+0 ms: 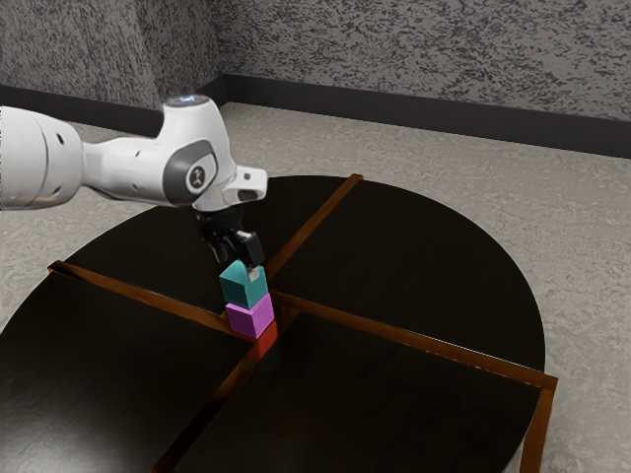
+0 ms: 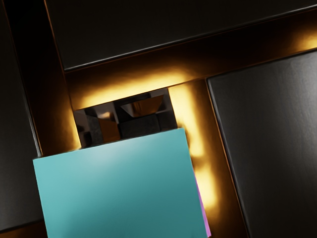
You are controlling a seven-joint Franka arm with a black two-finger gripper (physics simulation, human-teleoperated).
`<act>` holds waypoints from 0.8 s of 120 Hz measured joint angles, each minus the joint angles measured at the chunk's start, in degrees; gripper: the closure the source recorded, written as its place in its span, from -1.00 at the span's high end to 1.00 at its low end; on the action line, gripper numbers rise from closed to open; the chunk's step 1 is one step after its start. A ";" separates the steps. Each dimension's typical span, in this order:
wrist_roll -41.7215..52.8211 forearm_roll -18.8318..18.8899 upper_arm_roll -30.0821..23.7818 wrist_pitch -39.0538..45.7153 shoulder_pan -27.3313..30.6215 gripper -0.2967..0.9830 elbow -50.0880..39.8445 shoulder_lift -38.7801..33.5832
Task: Pick up the blue block with one arm, and put the blue block on the table with one arm
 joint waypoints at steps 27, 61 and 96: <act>0.75 -0.25 0.09 0.35 0.00 0.54 -0.01 0.60; 1.55 -0.12 0.65 0.55 0.50 0.54 1.18 1.63; 2.32 -0.49 0.67 0.60 0.62 0.54 4.26 4.85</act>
